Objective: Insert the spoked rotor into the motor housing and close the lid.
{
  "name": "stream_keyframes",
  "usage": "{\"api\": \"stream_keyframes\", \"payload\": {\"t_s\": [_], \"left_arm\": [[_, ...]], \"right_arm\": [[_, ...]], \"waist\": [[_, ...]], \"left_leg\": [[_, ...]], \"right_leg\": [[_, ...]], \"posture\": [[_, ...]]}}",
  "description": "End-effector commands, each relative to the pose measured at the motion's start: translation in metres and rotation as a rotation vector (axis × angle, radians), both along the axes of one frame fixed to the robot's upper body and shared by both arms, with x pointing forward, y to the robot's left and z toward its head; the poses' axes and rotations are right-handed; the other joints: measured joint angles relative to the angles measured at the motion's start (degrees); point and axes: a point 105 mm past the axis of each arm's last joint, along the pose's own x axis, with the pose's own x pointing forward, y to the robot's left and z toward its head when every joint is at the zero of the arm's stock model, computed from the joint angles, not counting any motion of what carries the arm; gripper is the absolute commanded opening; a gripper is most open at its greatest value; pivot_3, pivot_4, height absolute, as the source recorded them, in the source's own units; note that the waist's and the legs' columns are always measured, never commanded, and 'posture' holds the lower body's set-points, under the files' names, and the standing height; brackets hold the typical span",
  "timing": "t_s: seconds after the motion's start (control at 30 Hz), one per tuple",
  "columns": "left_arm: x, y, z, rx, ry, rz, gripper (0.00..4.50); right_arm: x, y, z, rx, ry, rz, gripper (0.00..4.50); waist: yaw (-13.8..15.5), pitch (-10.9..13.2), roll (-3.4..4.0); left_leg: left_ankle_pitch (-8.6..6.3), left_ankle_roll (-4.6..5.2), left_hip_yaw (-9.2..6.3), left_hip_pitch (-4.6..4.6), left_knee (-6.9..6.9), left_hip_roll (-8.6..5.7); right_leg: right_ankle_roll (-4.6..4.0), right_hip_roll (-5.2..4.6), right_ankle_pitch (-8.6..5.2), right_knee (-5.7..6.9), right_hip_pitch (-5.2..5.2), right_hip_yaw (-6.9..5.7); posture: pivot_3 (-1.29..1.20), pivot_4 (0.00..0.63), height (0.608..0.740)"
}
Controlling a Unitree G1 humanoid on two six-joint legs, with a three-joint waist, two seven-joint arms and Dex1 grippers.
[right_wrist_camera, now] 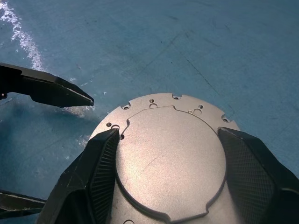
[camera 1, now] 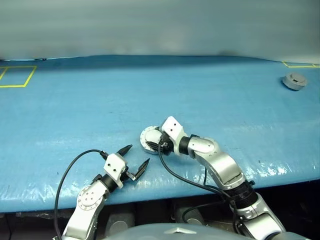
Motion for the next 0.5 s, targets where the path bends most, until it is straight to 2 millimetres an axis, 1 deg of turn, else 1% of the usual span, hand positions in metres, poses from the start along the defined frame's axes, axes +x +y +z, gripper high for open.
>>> {"api": "stream_keyframes", "payload": {"t_s": [0.03, 0.23, 0.5], "left_arm": [[0.000, -0.001, 0.005, -0.012, -0.023, 0.003, 4.50], [0.000, -0.001, 0.005, -0.012, -0.022, 0.004, 4.50], [0.000, -0.001, 0.005, -0.012, -0.022, 0.001, 4.50]], "right_arm": [[-0.004, 0.007, -0.005, -0.016, -0.006, 0.017, 3.03], [0.000, 0.008, -0.007, -0.036, -0.017, 0.021, 3.03], [0.010, 0.005, -0.017, -0.062, 0.071, 0.006, 3.03]], "waist": [[-0.06, -0.01, -0.01], [-0.16, -0.05, -0.05], [-0.34, -0.09, -0.09]], "left_leg": [[0.00, 0.00, 0.00, 0.02, 0.00, 0.01], [0.00, 0.00, 0.02, 0.12, 0.00, 0.05], [0.00, 0.00, 0.07, 0.26, -0.01, 0.09]], "right_leg": [[0.00, 0.00, 0.00, 0.01, 0.00, 0.00], [-0.01, 0.03, 0.00, 0.05, 0.04, 0.01], [-0.06, 0.03, 0.03, 0.07, 0.11, 0.03]], "posture": [[0.00, 0.150, 0.740], [0.00, 0.150, 0.740], [0.00, 0.150, 0.740]]}}
